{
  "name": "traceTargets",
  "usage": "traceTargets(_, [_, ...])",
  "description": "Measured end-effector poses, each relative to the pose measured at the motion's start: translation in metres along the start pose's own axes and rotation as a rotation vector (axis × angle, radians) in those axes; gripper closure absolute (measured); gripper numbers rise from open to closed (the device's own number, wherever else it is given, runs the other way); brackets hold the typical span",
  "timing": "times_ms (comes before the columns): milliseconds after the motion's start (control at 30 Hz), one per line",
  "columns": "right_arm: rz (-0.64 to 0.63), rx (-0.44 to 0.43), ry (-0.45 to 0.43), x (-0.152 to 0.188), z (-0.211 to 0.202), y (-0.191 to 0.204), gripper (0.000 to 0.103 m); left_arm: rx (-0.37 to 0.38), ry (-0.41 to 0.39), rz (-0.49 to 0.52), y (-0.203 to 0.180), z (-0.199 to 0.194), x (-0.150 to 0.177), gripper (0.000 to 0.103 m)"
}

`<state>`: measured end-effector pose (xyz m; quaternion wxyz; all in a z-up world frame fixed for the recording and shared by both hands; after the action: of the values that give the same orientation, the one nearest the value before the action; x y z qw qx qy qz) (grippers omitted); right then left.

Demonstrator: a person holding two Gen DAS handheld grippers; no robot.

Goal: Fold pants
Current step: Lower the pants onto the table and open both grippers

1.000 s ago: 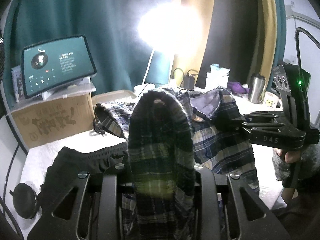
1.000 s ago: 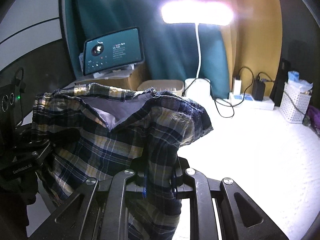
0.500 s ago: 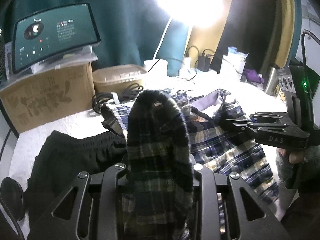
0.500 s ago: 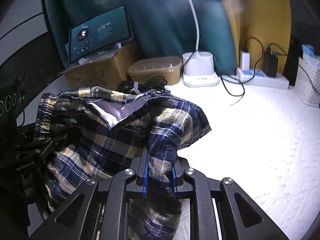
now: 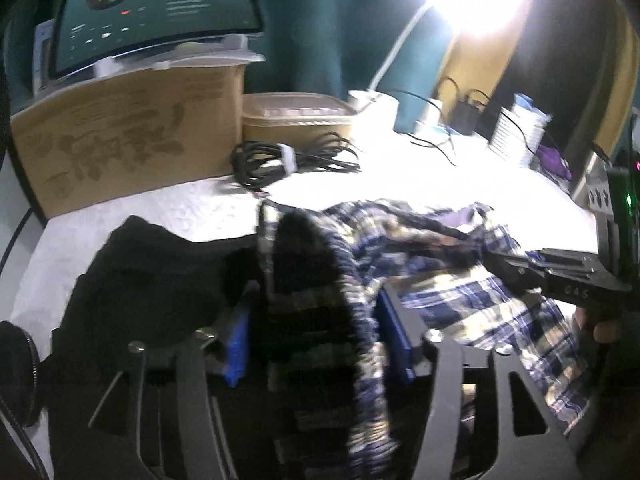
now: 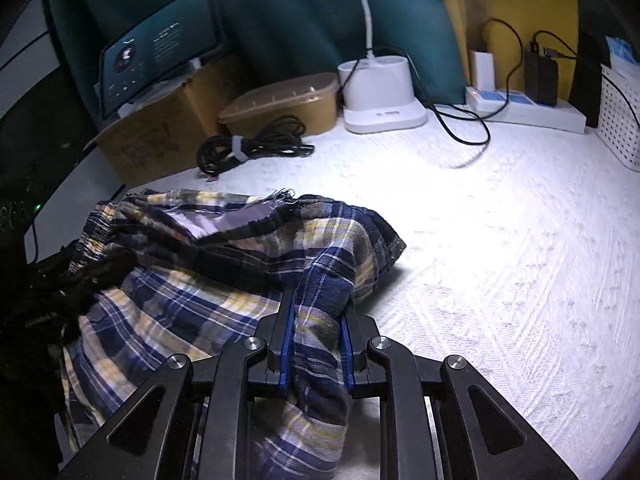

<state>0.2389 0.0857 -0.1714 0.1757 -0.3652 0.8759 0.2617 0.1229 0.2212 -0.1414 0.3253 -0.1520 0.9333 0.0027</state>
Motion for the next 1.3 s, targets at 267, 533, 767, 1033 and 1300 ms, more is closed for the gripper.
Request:
traceTargets(267, [0.051,0.058,-0.016,0.003,-0.009,-0.022,0.061,-0.041,-0.013,-0.005,0.008,-0.004,-0.001,0.036])
traceTargets(533, [0.093,0.113,-0.041,0.002,-0.025,-0.041,0.061,-0.048,-0.031,0.000,0.008,-0.016,-0.013,0.036])
traceTargets(767, [0.103,0.142,-0.076,-0.013,-0.032,-0.049,0.061,-0.038,-0.103,0.026,0.002,-0.032,-0.037,0.036])
traceTargets(1033, [0.088,0.123,-0.059,-0.023,-0.016,-0.045,0.061,-0.097,-0.018,0.047,0.017,0.002,-0.033,0.036])
traceTargets(1300, [0.095,0.122,-0.030,-0.019,-0.005,-0.047,0.059,-0.136,0.046,0.069,0.026,0.029,-0.026,0.034])
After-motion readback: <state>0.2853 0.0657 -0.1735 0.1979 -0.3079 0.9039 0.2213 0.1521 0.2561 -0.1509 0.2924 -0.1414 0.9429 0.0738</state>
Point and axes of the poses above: each gripper's, at about its wrist camera, not at the fingertips, and z roughly the way its jaws point, y to its left, x to its underside, the point moved 9 cm from there along z, roughly the way its jaws point, and after that the axes turned 6 degrees about y, right-handed, at the moved point
